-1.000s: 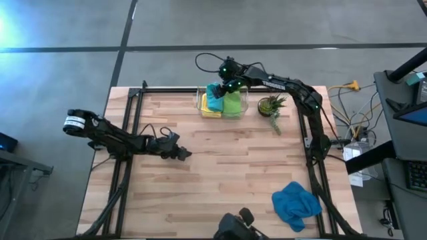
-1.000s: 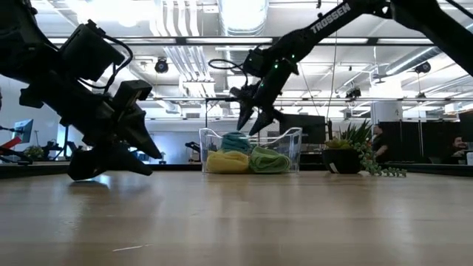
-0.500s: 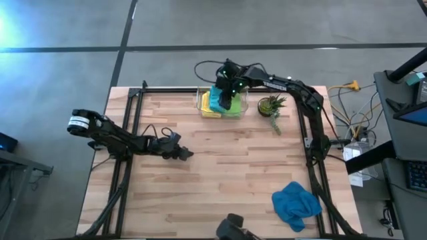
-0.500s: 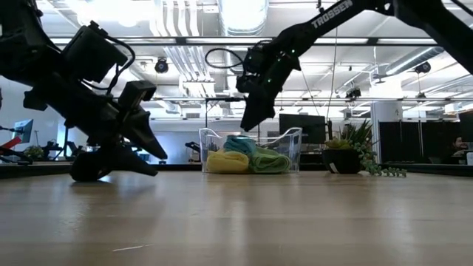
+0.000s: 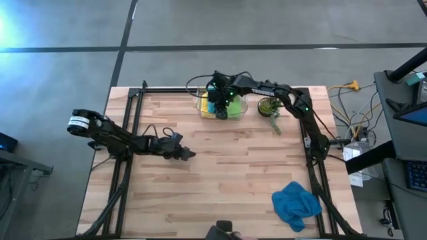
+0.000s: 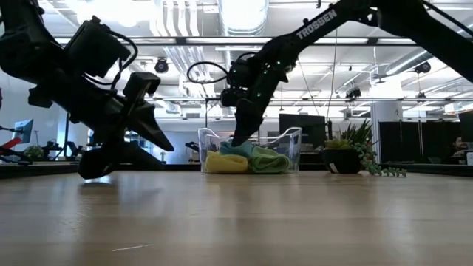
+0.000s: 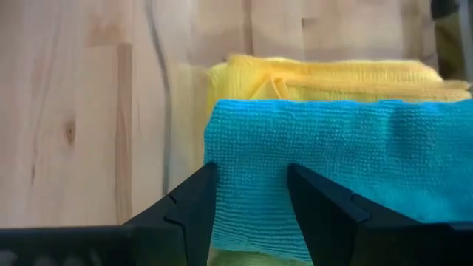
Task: Fold microfiber towels
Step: Put the light blue microfiber towel into the transparent bin, then fold the dark blue microfiber towel
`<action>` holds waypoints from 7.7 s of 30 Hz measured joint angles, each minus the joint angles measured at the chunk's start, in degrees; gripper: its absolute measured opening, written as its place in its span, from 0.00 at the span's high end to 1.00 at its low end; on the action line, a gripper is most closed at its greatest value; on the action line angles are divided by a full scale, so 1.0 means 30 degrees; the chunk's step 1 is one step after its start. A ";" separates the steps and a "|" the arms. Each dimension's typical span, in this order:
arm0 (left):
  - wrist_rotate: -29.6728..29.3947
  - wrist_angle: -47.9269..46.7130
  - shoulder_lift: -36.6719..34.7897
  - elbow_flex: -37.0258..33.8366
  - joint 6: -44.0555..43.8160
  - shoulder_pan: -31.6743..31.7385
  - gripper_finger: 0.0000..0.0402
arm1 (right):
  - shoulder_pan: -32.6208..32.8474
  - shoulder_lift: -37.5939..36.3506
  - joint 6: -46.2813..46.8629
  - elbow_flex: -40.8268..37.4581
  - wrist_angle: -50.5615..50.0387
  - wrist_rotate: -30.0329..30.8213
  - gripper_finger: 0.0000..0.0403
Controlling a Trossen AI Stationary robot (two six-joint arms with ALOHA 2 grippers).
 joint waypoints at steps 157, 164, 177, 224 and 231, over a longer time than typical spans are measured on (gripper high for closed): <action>0.2440 0.3177 -0.0041 0.0925 0.2457 -0.0691 0.66 | 2.0147 -1.6892 1.8010 -2.3980 0.5177 0.0886 0.67; 0.2444 0.3182 -0.0041 0.0925 0.2136 -0.0772 0.66 | 2.0155 -1.4647 1.7397 -2.3351 0.5052 0.0785 0.67; 0.2451 0.3097 -0.0041 0.0925 0.2129 -0.1027 0.66 | 2.1236 -1.4620 1.7863 -2.2202 0.5746 0.0591 0.67; 0.2339 0.2972 -0.0041 0.0911 0.2165 -0.1081 0.66 | 2.3203 -1.3094 1.9021 -2.1073 0.3547 0.4947 0.97; 0.2006 0.3063 -0.0034 0.0911 0.2173 -0.1088 0.66 | 2.2236 -1.4729 1.9012 -1.9342 0.1159 0.6351 0.98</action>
